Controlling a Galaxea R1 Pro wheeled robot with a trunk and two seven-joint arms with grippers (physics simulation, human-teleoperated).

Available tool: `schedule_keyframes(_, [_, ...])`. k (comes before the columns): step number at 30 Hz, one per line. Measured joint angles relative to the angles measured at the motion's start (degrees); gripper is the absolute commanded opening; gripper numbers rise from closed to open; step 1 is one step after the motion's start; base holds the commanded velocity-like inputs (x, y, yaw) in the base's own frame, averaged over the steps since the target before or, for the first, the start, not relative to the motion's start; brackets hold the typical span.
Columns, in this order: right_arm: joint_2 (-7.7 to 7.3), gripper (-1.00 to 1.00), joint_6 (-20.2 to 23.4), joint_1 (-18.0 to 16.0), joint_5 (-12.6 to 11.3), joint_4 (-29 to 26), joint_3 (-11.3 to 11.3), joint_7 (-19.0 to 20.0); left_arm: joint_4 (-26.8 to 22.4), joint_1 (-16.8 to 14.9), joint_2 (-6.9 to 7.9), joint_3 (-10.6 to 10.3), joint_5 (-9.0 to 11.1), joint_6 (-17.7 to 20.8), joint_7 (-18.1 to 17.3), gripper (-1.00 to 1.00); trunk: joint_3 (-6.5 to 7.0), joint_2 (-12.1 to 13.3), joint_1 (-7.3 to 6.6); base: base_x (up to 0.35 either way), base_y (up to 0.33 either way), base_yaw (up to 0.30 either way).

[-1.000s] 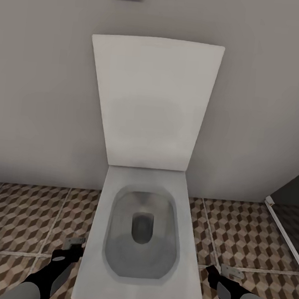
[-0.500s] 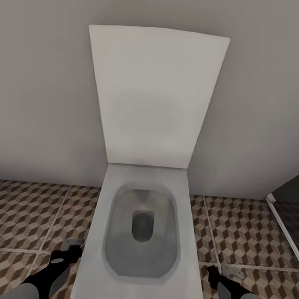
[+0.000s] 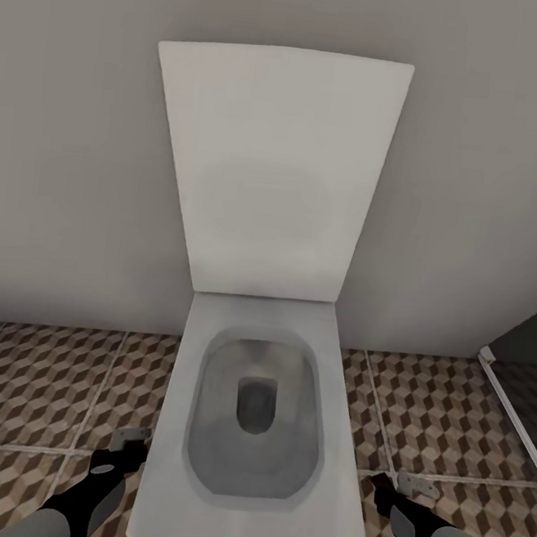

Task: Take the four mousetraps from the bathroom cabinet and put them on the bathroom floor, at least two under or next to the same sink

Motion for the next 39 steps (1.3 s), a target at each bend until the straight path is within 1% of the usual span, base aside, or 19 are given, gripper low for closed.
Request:
schedule_keyframes(2, [0.0,-1.0,-0.1,0.0,0.0,0.0,0.0,0.0,0.0,0.0,0.0,0.0,0.0,0.0,0.0,-1.0,0.0,0.0,0.0,0.0,0.0,0.0])
schedule_keyframes(10, [-0.08,-1.0,-0.2,0.0,0.0,0.0,0.0,0.0,0.0,0.0,0.0,0.0,0.0,0.0,0.0,-1.0,-1.77,-0.1,0.21,0.0,0.0,0.0])
schedule_keyframes(35, [0.03,-1.0,-0.1,0.0,0.1,-0.4,0.5,0.0,0.1,0.0,0.09,0.0,0.4,0.0,0.0,-1.0,-1.77,-0.1,0.21,0.0,0.0,0.0])
schedule_keyframes(39, [0.22,-1.0,0.3,0.0,1.2,-0.6,0.7,0.0,0.2,0.0,0.09,0.0,0.4,0.0,0.0,-1.0,-1.77,-0.1,0.21,0.0,0.0,0.0])
